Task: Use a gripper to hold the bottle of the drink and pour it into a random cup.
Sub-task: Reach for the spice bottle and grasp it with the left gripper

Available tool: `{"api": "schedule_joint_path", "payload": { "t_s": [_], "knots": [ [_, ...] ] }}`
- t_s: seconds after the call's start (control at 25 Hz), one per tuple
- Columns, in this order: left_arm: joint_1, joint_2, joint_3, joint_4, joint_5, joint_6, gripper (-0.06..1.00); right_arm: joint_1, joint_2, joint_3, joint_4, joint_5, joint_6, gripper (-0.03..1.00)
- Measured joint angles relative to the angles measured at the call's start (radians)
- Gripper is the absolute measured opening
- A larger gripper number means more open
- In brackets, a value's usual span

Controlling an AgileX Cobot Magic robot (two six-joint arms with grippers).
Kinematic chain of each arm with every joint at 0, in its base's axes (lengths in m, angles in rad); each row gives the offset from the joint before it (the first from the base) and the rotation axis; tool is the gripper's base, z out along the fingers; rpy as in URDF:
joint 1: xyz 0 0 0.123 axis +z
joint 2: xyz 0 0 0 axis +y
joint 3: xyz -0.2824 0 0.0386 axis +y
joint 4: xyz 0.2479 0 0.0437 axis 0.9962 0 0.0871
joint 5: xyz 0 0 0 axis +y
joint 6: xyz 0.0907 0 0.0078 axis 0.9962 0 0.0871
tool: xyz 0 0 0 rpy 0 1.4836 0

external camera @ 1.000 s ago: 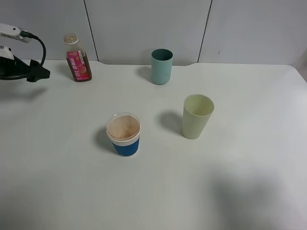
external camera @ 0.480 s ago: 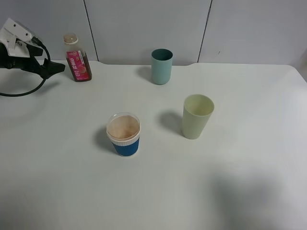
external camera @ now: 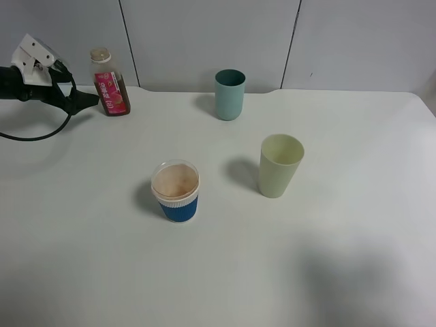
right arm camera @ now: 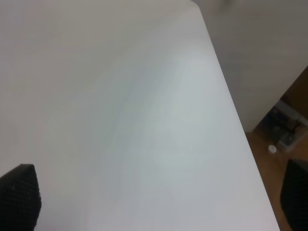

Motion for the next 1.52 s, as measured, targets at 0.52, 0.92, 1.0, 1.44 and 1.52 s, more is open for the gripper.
{"api": "schedule_joint_path", "payload": {
  "t_s": [0.52,0.92,1.0,1.44,1.52],
  "knots": [
    [-0.008,0.081,-0.048,0.035,0.134,0.023,0.98,0.000,0.000,0.000,0.000,0.000,0.000,0.99],
    [-0.035,0.084,-0.053,0.035,0.140,0.097,0.98,0.000,0.000,0.000,0.000,0.000,0.000,0.99],
    [-0.046,0.092,-0.065,0.035,0.150,0.097,0.98,0.000,0.000,0.000,0.000,0.000,0.000,0.99],
    [-0.110,0.150,-0.151,0.029,0.178,0.067,0.98,0.000,0.000,0.000,0.000,0.000,0.000,0.99],
    [-0.114,0.156,-0.157,0.028,0.178,0.062,0.98,0.000,0.000,0.000,0.000,0.000,0.000,0.99]
  ]
}}
